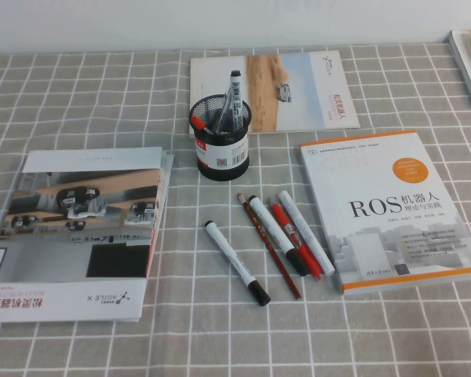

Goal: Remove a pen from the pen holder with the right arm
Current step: 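Take a marker out of the pen holder and lay it on the table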

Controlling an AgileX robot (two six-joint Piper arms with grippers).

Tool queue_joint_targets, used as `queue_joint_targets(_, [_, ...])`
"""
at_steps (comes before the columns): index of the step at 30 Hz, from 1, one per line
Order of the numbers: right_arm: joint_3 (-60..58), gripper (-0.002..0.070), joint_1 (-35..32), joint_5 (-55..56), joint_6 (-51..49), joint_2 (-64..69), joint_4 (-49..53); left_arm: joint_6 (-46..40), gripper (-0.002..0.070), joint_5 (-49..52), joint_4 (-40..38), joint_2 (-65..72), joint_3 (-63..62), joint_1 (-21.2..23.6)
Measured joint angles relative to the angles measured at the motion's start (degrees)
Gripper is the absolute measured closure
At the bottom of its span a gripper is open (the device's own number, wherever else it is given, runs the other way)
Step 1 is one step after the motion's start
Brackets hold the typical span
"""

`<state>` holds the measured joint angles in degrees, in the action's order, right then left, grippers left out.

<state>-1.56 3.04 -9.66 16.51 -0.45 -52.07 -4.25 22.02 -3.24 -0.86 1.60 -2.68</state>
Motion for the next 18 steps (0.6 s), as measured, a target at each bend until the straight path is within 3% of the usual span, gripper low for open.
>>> queue_joint_targets(18, [0.0,0.0688,0.0,1.7,0.0,0.0,-3.0,0.0,0.0680,0.0,0.0,0.0,0.0,0.0])
